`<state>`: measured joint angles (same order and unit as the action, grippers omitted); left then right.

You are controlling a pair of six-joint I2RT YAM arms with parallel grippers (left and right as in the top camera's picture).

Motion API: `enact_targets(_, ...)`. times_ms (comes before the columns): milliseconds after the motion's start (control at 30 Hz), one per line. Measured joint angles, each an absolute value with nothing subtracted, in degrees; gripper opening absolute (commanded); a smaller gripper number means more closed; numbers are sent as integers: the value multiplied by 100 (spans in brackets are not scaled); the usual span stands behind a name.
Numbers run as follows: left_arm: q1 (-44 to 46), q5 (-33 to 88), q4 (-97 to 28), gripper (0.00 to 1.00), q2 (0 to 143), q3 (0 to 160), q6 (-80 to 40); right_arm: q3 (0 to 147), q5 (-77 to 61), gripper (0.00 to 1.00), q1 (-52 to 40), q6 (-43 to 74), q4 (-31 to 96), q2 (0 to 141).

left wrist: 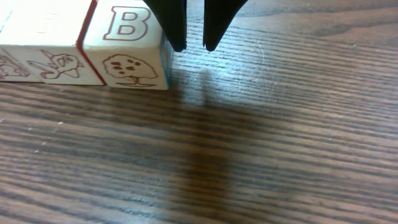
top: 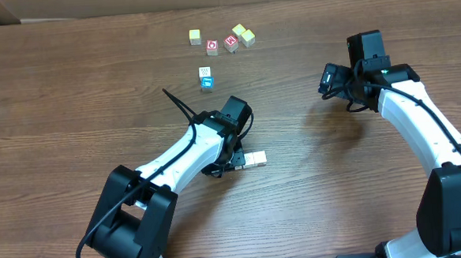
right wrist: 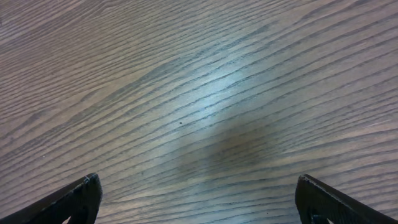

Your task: Flip 4 blocks

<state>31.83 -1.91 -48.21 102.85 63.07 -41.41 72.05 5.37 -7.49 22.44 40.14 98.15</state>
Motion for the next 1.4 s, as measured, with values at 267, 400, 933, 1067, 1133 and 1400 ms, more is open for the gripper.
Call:
enact_targets(267,3183,-75,-4764,4,10285,6307,-4141,7205,537,100,-749,2246,4010,9815)
enact_targets(400,3183,-62,-4648,4,10285,6307,-4134,7205,537,100,-749,2244,4014,9815)
enact_targets(933,2963,-110,-5052,10,10285,6608,-3671,7205,537,100,-749,2246,4012,9815)
enact_targets(1067,2615,-152,-5256,37,10285,7234,-3334,7205,539,100,-749,2244,4012,9815)
enact_targets(1133,2397,-172,-5249,48,10285,7585,-3109,7205,539,100,-749,2241,4012,9815)
enact_targets(1400,1839,-458,-4436,50,10285,7979,-2655,7205,539,100,-749,2244,4012,9815)
